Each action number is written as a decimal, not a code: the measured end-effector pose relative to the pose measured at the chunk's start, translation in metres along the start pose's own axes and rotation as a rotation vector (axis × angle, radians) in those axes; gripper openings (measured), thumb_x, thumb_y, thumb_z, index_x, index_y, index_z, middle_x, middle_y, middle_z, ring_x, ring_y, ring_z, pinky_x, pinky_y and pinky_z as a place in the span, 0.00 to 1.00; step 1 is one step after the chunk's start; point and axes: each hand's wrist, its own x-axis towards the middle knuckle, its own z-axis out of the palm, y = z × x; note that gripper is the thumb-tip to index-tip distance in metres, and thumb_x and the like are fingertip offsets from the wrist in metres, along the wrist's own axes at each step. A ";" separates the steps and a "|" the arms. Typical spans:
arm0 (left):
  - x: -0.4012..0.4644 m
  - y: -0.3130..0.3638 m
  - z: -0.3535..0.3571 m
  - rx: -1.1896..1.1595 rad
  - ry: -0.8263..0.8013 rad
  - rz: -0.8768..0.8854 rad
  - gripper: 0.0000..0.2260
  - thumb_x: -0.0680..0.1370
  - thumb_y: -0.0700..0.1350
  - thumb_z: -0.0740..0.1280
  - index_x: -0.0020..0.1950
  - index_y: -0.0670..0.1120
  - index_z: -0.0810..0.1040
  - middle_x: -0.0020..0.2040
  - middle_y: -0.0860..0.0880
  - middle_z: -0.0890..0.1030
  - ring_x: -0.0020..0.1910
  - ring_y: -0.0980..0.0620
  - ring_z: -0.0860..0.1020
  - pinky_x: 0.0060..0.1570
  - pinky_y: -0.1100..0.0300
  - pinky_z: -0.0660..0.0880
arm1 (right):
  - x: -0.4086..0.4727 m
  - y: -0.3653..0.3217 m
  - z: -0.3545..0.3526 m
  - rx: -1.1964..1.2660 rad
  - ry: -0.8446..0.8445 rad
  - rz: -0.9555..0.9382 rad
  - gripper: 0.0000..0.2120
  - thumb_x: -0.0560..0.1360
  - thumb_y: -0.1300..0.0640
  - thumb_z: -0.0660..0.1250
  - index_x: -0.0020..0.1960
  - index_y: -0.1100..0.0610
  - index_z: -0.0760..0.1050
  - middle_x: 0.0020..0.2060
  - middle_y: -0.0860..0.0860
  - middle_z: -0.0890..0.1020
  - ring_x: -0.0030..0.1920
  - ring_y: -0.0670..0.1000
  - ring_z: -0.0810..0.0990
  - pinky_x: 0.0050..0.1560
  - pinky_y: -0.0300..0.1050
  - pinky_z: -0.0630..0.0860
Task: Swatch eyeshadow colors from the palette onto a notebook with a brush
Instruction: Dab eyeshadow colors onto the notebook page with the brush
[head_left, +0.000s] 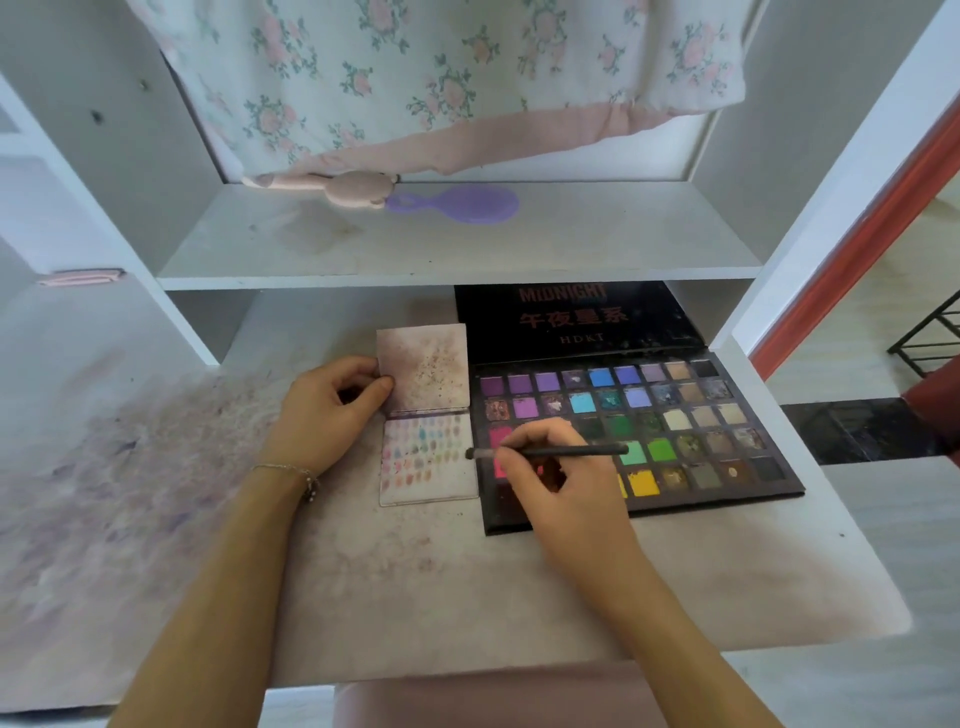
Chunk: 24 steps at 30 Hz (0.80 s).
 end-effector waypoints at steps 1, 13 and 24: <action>0.000 0.000 0.000 0.004 -0.003 -0.002 0.09 0.75 0.41 0.67 0.44 0.56 0.77 0.37 0.61 0.79 0.39 0.64 0.77 0.41 0.71 0.69 | 0.001 -0.002 0.004 -0.013 -0.009 -0.011 0.13 0.73 0.59 0.67 0.39 0.41 0.70 0.33 0.37 0.77 0.39 0.40 0.76 0.38 0.31 0.73; 0.001 0.000 0.001 -0.016 -0.007 -0.016 0.06 0.74 0.41 0.67 0.46 0.52 0.78 0.38 0.57 0.80 0.41 0.61 0.78 0.44 0.68 0.72 | 0.003 -0.001 0.019 -0.055 -0.038 -0.013 0.07 0.74 0.57 0.65 0.40 0.48 0.71 0.32 0.51 0.80 0.36 0.49 0.80 0.37 0.52 0.77; 0.001 0.001 0.001 0.009 -0.005 -0.013 0.07 0.75 0.42 0.67 0.46 0.54 0.77 0.38 0.60 0.79 0.40 0.65 0.77 0.41 0.76 0.69 | 0.001 0.000 0.020 -0.132 -0.068 0.006 0.08 0.73 0.53 0.63 0.37 0.43 0.68 0.32 0.46 0.79 0.38 0.49 0.78 0.40 0.52 0.76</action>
